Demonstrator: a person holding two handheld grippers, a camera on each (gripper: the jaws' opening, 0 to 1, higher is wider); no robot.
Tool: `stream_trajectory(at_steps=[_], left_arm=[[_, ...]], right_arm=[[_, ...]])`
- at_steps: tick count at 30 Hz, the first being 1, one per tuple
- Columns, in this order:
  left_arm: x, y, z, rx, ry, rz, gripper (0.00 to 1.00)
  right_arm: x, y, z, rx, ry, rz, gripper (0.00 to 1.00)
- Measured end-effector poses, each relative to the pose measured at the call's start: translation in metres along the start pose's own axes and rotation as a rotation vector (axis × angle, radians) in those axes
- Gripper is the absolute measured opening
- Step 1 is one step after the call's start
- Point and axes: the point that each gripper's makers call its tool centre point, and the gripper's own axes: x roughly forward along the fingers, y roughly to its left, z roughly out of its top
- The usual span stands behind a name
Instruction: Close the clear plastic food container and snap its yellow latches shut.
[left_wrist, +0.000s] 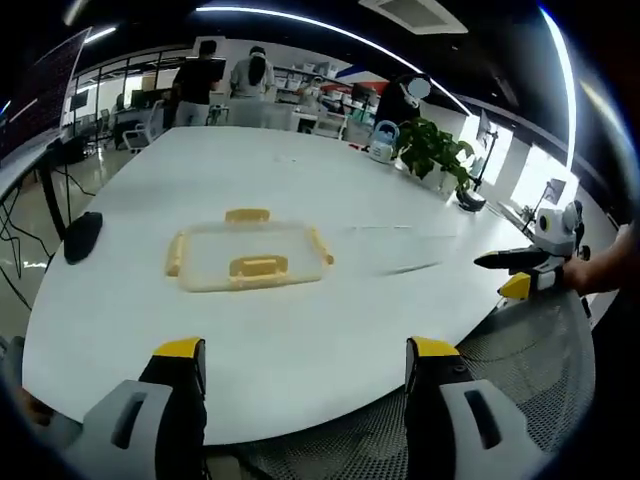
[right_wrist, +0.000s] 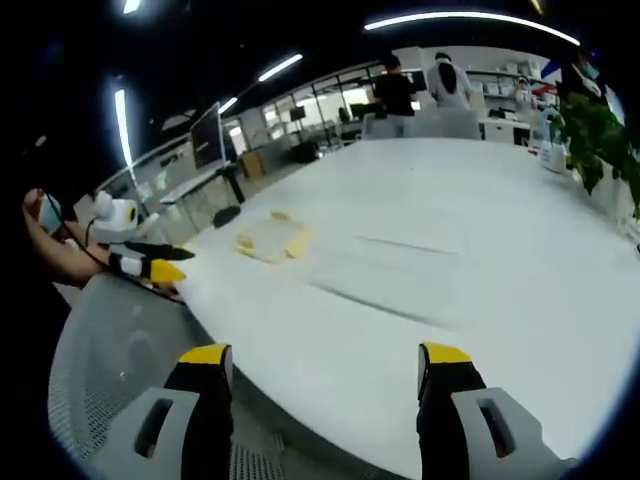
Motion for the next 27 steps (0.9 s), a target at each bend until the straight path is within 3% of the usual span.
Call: stream_trajectory(at_steps=[19, 27], left_arm=[[0.0, -0.002, 0.001, 0.007, -0.003, -0.014, 0.82], [-0.003, -0.005, 0.007, 0.045, 0.004, -0.019, 0.83]], right_arm=[[0.0, -0.001, 0.001, -0.008, -0.005, -0.002, 0.75], [-0.009, -0.001, 0.02, -0.005, -0.072, -0.001, 0.77]])
